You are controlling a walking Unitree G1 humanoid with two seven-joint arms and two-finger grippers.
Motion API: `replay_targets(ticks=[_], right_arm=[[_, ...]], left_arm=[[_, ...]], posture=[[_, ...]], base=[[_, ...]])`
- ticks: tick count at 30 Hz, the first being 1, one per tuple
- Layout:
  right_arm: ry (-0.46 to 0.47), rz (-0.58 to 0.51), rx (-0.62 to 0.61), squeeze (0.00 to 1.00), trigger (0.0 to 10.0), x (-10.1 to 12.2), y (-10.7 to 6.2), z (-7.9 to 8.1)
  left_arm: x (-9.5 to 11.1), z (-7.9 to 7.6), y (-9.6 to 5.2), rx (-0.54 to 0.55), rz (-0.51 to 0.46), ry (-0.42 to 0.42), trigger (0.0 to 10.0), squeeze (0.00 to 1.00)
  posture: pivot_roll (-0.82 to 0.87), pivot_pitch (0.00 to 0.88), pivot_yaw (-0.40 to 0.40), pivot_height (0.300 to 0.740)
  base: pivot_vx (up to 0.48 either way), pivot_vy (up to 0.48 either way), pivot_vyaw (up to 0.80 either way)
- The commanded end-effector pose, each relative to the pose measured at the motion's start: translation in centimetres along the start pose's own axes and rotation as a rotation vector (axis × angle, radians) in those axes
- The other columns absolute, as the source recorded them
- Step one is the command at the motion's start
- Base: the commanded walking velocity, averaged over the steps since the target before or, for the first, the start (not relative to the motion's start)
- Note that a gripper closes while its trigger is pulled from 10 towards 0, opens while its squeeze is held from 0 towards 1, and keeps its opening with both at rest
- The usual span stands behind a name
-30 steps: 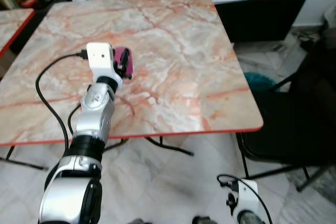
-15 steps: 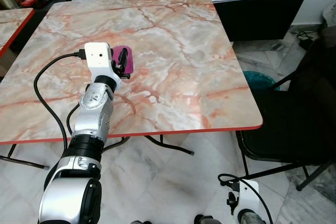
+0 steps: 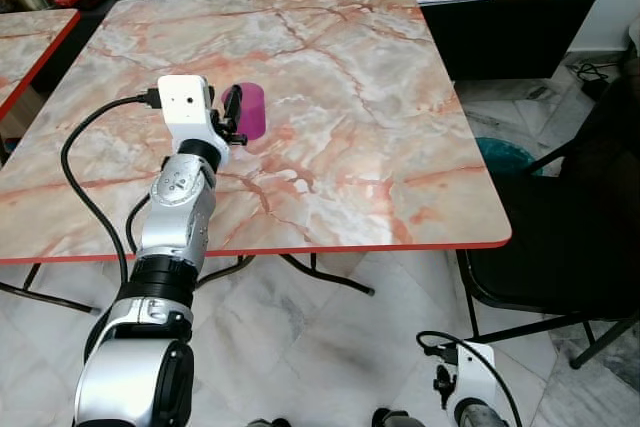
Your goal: Setting the table
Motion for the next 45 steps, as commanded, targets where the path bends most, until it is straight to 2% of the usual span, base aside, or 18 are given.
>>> replay_targets(ticks=[1,8,18,24,36,45], right_arm=[[0.019,0.014,-0.002,0.0,10.0,-0.5,-0.1,0.2],[0.032,0.018,-0.001,0.0,10.0,-0.4,-0.1,0.6],[0.021,0.037,-0.009,0.0,10.0,-0.7,-0.1,0.8],[0.021,0.052,-0.005,0.0,10.0,-0.9,-0.1,1.4],[0.013,0.065,0.014,0.0,10.0,-1.2,-0.3,3.1],[0.009,0.069,0.018,0.0,10.0,-1.3,-0.3,3.4]], left_arm=[[1.0,0.1,0.0,0.01,-0.039,-0.019,10.0,0.0],[1.1,0.3,0.1,0.017,-0.033,-0.008,10.0,0.0],[1.3,0.2,0.1,0.01,-0.042,0.026,10.0,0.0],[1.4,0.2,0.1,0.011,-0.056,0.01,10.0,0.0],[2.2,0.4,0.2,0.016,-0.09,-0.027,10.0,0.0],[2.5,0.8,0.3,0.026,-0.089,-0.026,10.0,0.0]], posture=[[-0.12,0.155,0.053,0.74],[-0.12,0.156,0.055,0.74],[-0.12,0.155,0.057,0.74],[-0.12,0.156,0.057,0.74],[-0.12,0.155,0.054,0.74],[-0.11,0.153,0.052,0.74]], base=[[0.0,0.0,0.0],[0.0,0.0,0.0],[0.344,-0.098,0.0],[0.084,-0.426,0.0],[0.0,0.0,0.0],[0.0,0.0,0.0]])
Point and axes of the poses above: a point about 5 cm out from each wrist's last joint towards the gripper, its own y axis pointing out of the wrist towards the gripper, its own x axis along the axis of the wrist's last joint, z = x × y, the point moved 4 cm from there along y, pointing out of the wrist towards the gripper
